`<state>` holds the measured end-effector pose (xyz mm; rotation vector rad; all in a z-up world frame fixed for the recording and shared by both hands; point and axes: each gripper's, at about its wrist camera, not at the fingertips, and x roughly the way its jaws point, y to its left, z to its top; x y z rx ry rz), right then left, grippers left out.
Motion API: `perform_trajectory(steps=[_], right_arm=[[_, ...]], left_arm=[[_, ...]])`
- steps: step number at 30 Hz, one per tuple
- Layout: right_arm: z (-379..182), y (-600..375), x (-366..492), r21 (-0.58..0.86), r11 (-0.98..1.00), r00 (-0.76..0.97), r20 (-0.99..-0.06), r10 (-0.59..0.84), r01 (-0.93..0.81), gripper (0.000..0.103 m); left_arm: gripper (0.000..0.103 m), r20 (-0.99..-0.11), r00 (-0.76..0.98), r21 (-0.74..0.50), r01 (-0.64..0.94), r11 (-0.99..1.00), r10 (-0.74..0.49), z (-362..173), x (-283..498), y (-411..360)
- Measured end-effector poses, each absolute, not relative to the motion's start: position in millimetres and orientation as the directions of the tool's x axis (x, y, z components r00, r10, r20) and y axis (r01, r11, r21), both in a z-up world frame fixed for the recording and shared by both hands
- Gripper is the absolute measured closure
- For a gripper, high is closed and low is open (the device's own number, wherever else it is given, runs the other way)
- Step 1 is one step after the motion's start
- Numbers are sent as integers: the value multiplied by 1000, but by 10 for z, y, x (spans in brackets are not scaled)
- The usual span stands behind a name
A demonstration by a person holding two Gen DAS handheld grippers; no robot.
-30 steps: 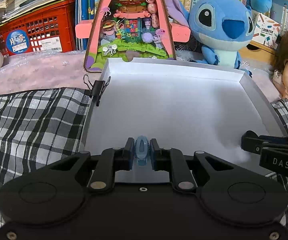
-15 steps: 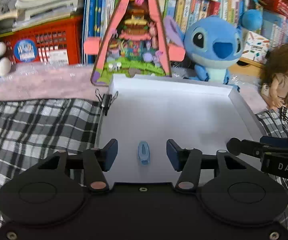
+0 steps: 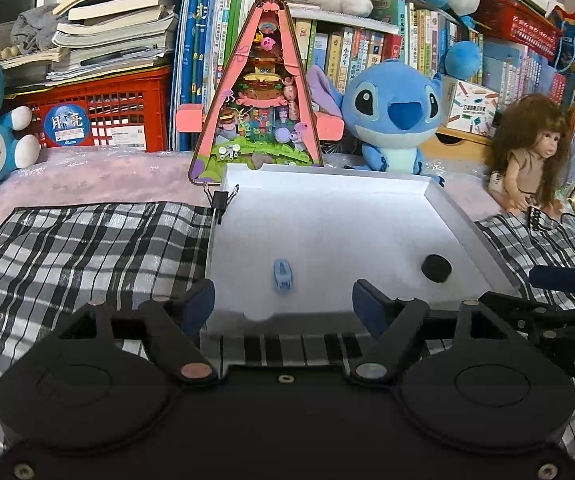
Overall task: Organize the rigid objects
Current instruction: 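Open the left tool to drop the blue piece while the right tool drops its disc, then move both tools back from the tray to the objects on the cloth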
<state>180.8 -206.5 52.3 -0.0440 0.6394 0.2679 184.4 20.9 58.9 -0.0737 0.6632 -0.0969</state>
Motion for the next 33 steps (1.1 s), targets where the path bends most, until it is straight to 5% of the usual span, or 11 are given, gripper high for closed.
perform_trajectory(steps=[33], right_arm=[[207,-2037,795,-35,956,820,-524,232,-292,7]], left_arm=[[20,-551,824,-6,156,988,-133,289,705,-30]])
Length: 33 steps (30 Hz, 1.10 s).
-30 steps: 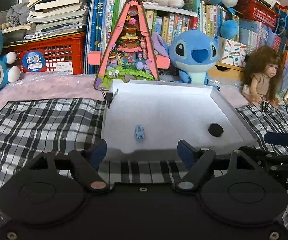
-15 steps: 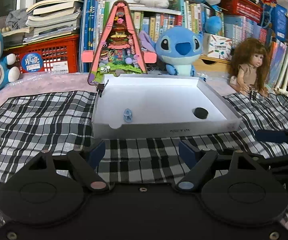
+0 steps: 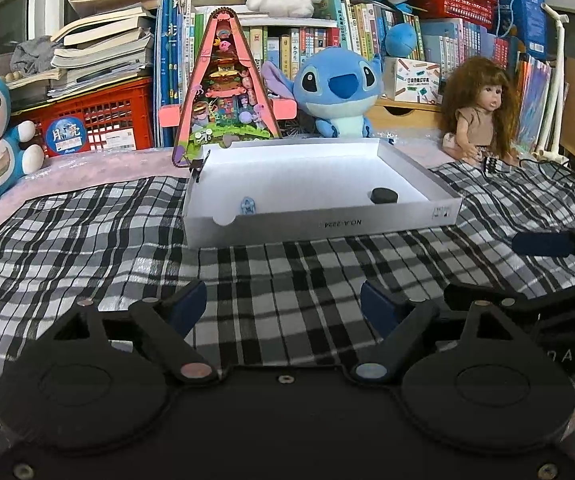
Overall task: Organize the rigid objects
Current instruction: 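Move both tools back from the tray to the objects on the cloth, then grasp a black disc with the left tool while the right tool grasps another disc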
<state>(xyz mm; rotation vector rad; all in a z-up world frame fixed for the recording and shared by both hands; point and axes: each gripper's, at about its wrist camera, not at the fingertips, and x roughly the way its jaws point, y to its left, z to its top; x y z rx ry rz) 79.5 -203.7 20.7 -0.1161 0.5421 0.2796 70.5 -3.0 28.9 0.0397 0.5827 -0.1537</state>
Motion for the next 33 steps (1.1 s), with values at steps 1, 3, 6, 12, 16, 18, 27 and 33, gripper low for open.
perform_trajectory(steps=[1,3,6,12,16,18,27,33], right_arm=[[196,-2038,775,-40,955,822,-522,230,-292,6],[173,-2041,733,-47,956,826,-517,225,-290,6],[139,-2050,683,-46,957,828,-515,222,-285,6],[70,-2079,599,-39,962,829,-516,213,-271,6],[23,-2108,561,-37,966,832,-518,201,-256,6],[-1,-2128,537,-36,969,833,-519,191,-244,5],[-114,-2165,421,-41,974,839,-517,170,-223,6],[-138,-2160,342,-58,972,843,-510,168,-229,6]], left_arm=[[19,-550,824,-4,156,988,-132,275,678,-25],[19,-550,825,2,156,988,-129,242,616,-13],[19,-546,829,11,154,988,-123,204,534,19],[19,-545,828,2,157,988,-131,110,393,57],[19,-545,830,16,149,989,-116,45,331,68],[19,-549,828,19,146,989,-112,13,294,81],[19,-551,827,13,144,990,-113,-44,132,138],[19,-550,830,16,128,992,-98,-45,19,223]])
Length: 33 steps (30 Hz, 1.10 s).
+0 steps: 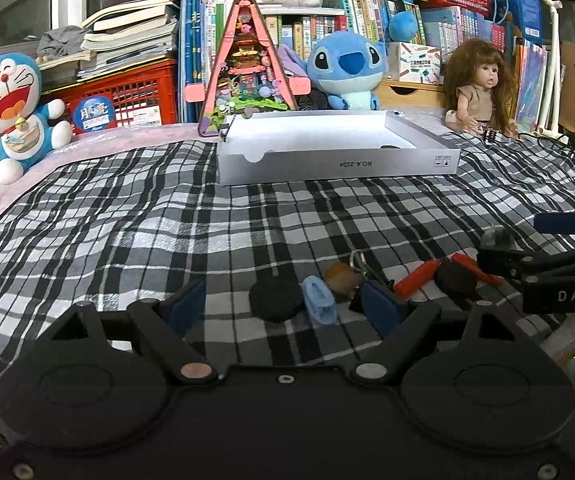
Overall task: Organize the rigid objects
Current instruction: 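Grasp a black disc with the left tool while the right tool grasps another disc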
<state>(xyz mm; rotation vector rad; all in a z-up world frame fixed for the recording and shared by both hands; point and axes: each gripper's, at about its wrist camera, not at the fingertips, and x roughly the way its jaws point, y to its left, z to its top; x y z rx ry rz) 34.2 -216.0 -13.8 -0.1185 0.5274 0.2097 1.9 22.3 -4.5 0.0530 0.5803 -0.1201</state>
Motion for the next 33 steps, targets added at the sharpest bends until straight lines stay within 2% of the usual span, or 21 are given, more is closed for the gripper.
perform_trajectory(steps=[9,12,13,16,17,20,21,28,33], right_arm=[[-143,-2211,264,-47,967,832,-522,190,-250,6],[-128,-2237,240,-42,965,830,-521,200,-259,10],[-123,-2247,233,-41,964,829,-520,203,-262,11],[-101,-2275,203,-40,965,837,-508,204,-260,18],[-92,-2285,192,-40,966,841,-501,203,-257,22],[-72,-2306,166,-50,973,866,-469,175,-223,38],[-69,-2301,162,-60,975,873,-460,162,-213,41],[-111,-2221,159,-89,967,866,-470,170,-237,48],[-143,-2194,182,-93,970,863,-480,156,-227,60]], left_arm=[[19,-552,832,12,82,997,-61,-35,-67,418],[23,-560,826,-1,73,997,-61,-45,-72,477],[27,-564,823,-7,74,997,-65,-48,-69,492],[37,-571,818,-18,75,997,-72,-53,-64,528],[42,-570,818,-20,75,997,-73,-52,-66,536],[49,-570,818,-15,83,996,-77,-51,-57,531],[50,-571,817,-15,87,996,-80,-54,-54,527],[52,-570,818,-3,97,995,-81,-75,-11,435],[53,-570,817,-14,96,995,-87,-80,65,400]])
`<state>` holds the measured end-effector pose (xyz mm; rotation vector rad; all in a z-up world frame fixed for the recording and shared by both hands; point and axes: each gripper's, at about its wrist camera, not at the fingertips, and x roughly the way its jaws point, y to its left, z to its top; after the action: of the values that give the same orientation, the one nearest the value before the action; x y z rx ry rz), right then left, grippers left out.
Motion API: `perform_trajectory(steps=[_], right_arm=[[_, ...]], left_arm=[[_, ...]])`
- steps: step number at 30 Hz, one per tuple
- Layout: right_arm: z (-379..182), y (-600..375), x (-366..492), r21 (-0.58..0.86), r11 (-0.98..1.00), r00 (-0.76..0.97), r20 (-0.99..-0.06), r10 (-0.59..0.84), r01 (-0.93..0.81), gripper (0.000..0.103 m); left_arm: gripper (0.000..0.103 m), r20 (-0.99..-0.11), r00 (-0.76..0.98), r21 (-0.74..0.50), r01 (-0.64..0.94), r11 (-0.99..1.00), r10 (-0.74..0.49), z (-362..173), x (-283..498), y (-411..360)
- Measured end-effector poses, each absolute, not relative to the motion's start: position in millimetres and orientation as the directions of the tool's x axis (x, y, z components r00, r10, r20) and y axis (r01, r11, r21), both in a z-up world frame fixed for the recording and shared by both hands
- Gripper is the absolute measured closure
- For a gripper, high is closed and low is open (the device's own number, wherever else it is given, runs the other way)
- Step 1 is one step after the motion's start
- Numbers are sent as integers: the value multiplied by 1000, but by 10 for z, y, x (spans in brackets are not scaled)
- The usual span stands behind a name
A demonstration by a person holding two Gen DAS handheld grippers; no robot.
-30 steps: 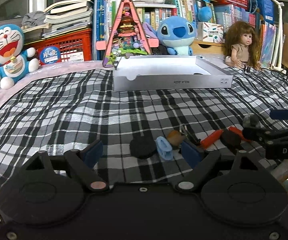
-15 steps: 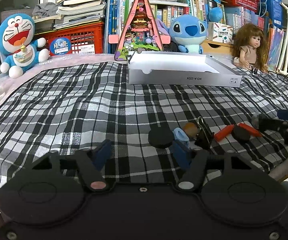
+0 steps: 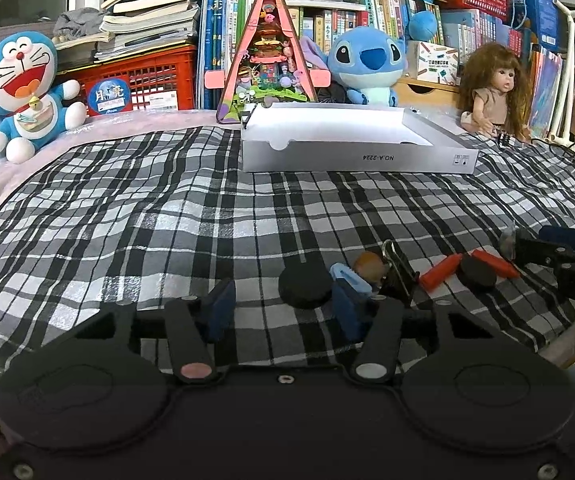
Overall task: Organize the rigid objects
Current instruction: 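Grasp a black disc with the left tool while the right tool grasps another disc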
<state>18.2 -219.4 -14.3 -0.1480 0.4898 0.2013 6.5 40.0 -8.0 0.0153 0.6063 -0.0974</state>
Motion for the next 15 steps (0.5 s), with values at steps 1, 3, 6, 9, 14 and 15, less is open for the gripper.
perform_trajectory(steps=[1,3,6,9,14,15], right_arm=[[-143,-2197,186,-90,971,864,-480,154,-223,61],[-141,-2207,187,-87,971,863,-481,155,-222,64],[-141,-2229,195,-82,973,862,-484,151,-217,64],[-136,-2262,210,-74,978,863,-487,136,-195,64],[-137,-2324,230,-69,985,865,-491,103,-157,63],[-138,-2335,240,-66,986,863,-495,102,-154,62]], left_arm=[[54,-570,817,-18,95,995,-88,-81,80,395],[54,-571,816,-25,94,995,-92,-83,113,385],[56,-574,814,-30,93,995,-94,-92,140,377],[56,-573,815,-29,93,995,-93,-95,145,369],[57,-572,814,-28,98,995,-96,-95,150,359],[57,-572,814,-26,100,995,-97,-93,156,354]])
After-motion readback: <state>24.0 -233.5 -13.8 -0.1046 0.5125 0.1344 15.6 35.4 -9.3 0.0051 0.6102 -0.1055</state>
